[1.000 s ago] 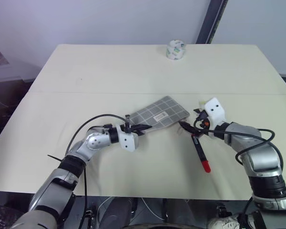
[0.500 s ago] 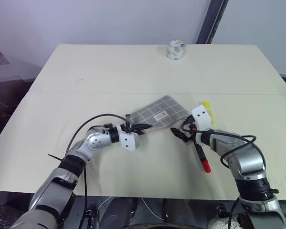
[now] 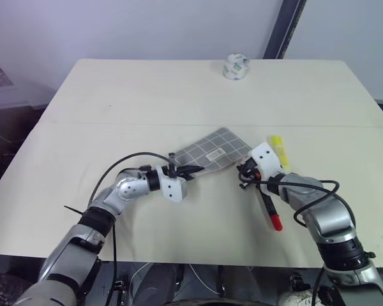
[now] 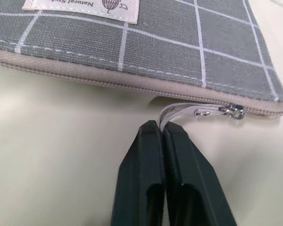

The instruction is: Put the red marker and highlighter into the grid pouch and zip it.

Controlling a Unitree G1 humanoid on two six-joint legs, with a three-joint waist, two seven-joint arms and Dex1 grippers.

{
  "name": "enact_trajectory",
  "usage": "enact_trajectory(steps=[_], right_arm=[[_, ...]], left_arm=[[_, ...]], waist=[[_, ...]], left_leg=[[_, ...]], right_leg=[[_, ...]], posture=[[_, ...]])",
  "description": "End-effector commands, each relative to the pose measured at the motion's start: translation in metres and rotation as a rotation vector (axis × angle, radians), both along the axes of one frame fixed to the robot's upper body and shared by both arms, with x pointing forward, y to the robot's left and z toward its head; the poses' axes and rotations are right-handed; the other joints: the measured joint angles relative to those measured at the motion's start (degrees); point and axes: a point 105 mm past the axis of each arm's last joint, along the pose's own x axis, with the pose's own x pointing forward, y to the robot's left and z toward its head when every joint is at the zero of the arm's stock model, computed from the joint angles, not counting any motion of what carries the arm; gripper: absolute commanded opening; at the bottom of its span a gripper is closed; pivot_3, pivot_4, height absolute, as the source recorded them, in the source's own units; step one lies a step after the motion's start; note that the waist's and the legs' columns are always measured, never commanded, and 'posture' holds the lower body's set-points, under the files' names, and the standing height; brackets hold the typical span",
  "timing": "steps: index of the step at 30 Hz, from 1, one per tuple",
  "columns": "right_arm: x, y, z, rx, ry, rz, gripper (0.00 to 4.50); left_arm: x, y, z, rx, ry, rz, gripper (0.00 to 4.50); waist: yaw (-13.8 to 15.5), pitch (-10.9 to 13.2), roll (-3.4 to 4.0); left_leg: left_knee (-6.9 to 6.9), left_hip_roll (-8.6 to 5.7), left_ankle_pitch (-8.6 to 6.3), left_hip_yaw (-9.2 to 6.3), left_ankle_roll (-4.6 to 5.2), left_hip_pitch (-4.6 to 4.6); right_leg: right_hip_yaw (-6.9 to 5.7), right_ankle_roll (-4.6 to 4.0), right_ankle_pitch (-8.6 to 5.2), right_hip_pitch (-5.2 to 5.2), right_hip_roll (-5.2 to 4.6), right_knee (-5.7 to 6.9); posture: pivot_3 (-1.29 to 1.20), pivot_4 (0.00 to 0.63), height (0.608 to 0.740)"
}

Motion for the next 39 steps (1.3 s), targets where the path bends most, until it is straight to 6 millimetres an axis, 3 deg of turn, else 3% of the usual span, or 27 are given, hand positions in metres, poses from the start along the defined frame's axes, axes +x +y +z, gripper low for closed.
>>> enact_trajectory(steps=[1,5,10,14,22,27,30,36,39], right_arm=[[-0.01,0.03,0.021,0.014,-0.1,0.175,0.07],[-0.025,0.051,0.023,-0.017,-0.111,0.326,0.07],[-0.038,0.059,0.014,-0.049,-0.105,0.434,0.07],[-0.047,0.072,0.02,-0.031,-0.161,0.542,0.07],[-0.055,0.079,0.02,-0.052,-0.239,0.641,0.07],[-0.052,0.071,0.02,-0.042,-0.226,0.612,0.07],[-0.053,0.066,0.02,-0.023,-0.206,0.602,1.39],[-0.053,0.042,0.021,-0.038,-0.198,0.519,4.44],[-0.059,0.022,0.024,-0.057,-0.185,0.461,4.44]], left_arm=[[0.003,0.0,-0.01,0.037,0.029,0.024,0.0],[0.006,-0.002,-0.008,0.028,0.028,0.036,0.0],[0.011,-0.009,-0.005,0.01,0.027,0.047,0.0],[0.011,-0.018,-0.005,0.016,0.019,0.024,0.0],[0.009,-0.022,-0.01,0.02,0.022,0.004,0.0],[0.01,-0.023,-0.008,0.014,0.01,0.006,0.0],[0.011,-0.023,-0.007,0.013,-0.001,0.012,0.0],[0.021,-0.016,0.005,-0.025,-0.051,0.064,0.0],[0.026,-0.009,0.009,-0.042,-0.079,0.104,0.0]], waist=[[0.0,0.0,0.0],[0.0,0.0,-0.01],[0.2,0.0,-0.04],[0.0,0.0,-0.06],[0.1,0.0,-0.08],[0.1,0.0,-0.08],[0.1,0.0,-0.08],[0.1,0.0,-0.09],[0.1,0.1,-0.1]], left_leg=[[0.0,0.0,0.0,0.0,0.0,0.0],[0.0,0.01,0.0,-0.01,0.0,0.0],[0.02,-0.01,0.0,-0.01,0.0,-0.02],[0.03,-0.02,0.0,-0.01,0.0,-0.03],[0.02,-0.04,0.0,-0.03,0.0,-0.04],[0.02,-0.04,0.0,-0.04,-0.01,-0.03],[0.02,-0.04,0.0,-0.04,0.0,-0.03],[0.03,-0.05,0.0,-0.04,-0.01,-0.03],[0.03,-0.04,0.0,-0.05,0.0,-0.04]], right_leg=[[0.0,0.0,0.0,0.0,0.0,0.0],[-0.01,0.03,-0.02,0.0,0.0,0.0],[-0.02,0.04,-0.02,0.03,-0.02,-0.02],[-0.05,0.06,-0.04,0.03,-0.03,-0.02],[-0.07,0.13,-0.07,0.03,-0.05,-0.03],[-0.07,0.13,-0.08,0.04,-0.04,-0.02],[-0.07,0.13,-0.07,0.04,-0.04,-0.02],[-0.07,0.13,-0.07,0.04,-0.04,-0.02],[-0.07,0.13,-0.07,0.04,-0.04,-0.01]], posture=[[0.0,0.15,0.74],[0.0,0.15,0.74],[0.0,0.15,0.74],[0.0,0.15,0.74],[0.0,0.15,0.74],[0.0,0.15,0.74],[0.0,0.15,0.74],[0.0,0.15,0.74],[0.0,0.15,0.74]])
